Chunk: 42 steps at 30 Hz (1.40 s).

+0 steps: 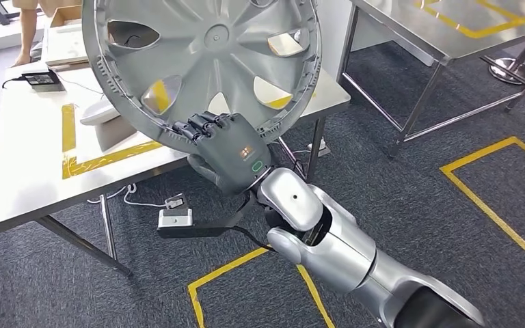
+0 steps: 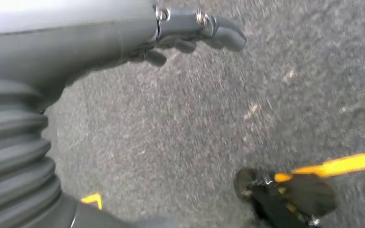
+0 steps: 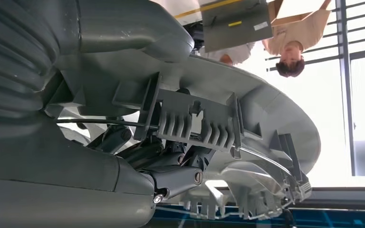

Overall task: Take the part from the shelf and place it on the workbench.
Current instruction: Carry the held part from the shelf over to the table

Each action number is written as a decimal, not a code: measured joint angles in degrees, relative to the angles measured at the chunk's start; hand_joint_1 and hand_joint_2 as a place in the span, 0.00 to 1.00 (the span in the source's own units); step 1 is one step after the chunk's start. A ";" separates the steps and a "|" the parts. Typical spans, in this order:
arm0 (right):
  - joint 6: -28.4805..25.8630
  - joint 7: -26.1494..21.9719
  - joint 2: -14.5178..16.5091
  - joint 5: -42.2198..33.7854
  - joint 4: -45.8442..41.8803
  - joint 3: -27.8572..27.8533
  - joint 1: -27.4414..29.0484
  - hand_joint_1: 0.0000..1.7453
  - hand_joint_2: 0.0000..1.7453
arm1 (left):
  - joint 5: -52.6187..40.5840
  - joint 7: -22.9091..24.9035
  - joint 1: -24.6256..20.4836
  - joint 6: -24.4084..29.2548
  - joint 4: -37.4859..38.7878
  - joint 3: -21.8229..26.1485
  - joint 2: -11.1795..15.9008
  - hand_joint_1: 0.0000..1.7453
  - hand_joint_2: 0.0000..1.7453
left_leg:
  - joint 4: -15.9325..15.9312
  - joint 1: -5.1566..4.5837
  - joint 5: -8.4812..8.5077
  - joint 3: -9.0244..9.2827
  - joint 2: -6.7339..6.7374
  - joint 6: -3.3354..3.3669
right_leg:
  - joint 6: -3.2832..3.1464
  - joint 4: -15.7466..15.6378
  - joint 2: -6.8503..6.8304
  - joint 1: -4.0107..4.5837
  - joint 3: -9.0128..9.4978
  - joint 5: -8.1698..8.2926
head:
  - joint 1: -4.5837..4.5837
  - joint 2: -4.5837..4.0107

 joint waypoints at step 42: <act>0.21 0.73 -1.14 1.13 -1.44 -0.50 1.75 1.00 1.00 | -0.72 0.00 -0.09 -0.04 0.02 -0.02 -0.16 0.00 1.00 | -11.10 -0.06 7.20 5.17 -0.22 3.00 | 3.72 13.35 -0.23 -0.59 -3.93 -7.57 | 0.69 0.00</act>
